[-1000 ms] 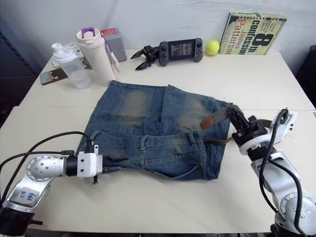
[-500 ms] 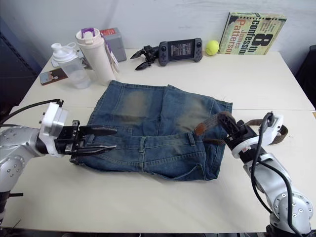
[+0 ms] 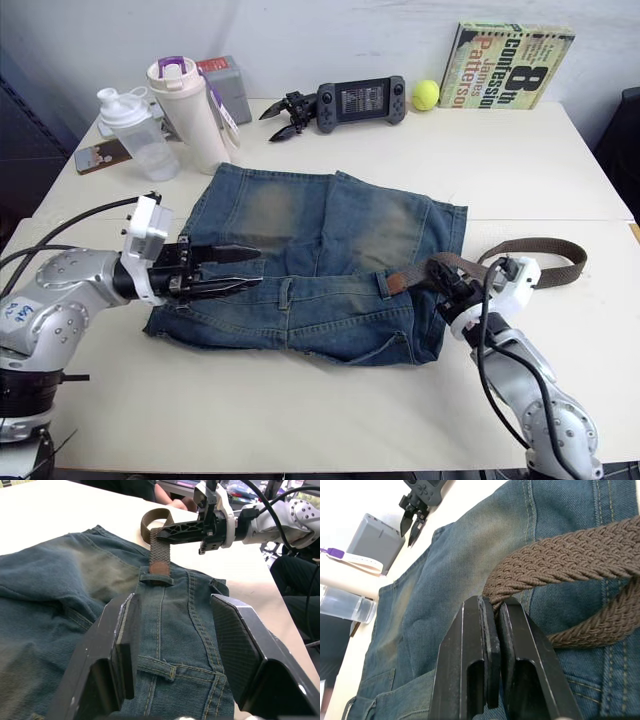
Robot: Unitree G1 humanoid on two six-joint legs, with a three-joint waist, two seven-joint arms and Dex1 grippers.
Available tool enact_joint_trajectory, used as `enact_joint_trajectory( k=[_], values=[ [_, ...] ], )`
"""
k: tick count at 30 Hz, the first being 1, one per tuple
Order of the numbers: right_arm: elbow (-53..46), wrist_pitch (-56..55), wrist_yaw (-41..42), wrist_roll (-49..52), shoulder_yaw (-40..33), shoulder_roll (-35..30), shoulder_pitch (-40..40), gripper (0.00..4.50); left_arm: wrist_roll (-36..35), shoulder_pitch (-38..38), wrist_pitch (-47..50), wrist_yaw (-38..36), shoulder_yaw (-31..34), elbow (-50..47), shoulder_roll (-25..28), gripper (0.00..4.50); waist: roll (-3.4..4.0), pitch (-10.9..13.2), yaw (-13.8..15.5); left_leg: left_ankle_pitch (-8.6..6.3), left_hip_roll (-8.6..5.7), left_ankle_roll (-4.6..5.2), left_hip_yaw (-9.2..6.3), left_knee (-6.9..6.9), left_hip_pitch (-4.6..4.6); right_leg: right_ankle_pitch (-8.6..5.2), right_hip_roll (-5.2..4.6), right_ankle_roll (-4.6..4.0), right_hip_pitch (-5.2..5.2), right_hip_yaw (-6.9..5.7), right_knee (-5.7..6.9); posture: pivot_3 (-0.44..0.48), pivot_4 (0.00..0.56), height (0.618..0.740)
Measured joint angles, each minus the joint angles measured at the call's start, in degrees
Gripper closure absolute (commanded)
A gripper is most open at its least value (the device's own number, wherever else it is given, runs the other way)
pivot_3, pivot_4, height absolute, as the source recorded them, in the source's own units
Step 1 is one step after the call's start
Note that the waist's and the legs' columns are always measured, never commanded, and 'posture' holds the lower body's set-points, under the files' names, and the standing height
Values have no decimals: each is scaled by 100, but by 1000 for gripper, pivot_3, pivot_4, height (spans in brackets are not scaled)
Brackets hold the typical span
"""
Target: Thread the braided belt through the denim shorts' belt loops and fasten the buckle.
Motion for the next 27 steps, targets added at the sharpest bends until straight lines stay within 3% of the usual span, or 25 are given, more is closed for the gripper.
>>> enact_joint_trajectory(
  k=[7,16,23,27],
  values=[
    [65,110,-88,-443,278,489,-85,4500,181,-3,-13,-81,-52,-7,-103,2016,0,0,-5,0,1,-1,0,0,0,0,0,0,-2,0,2,0,150,739],
    [431,472,-949,330,390,1174,-296,4500,1253,-698,-1161,-704,-717,691,-612,2016,-6,-4,-18,1,1,-2,2,2,2,0,6,0,-3,1,7,0,150,739],
    [885,448,-1540,1576,63,1530,-453,4500,2497,-1661,-3179,-1093,-1515,1996,-1642,2016,-42,-26,-58,2,9,-3,4,0,6,1,18,-2,-2,8,10,0,150,739],
    [1128,527,-1646,2149,-39,1497,-486,4500,3570,-2176,-5586,-1109,-1972,3508,-2310,2016,-56,-35,-46,2,22,-3,3,0,11,4,35,-8,0,11,8,0,150,739]
  ],
)
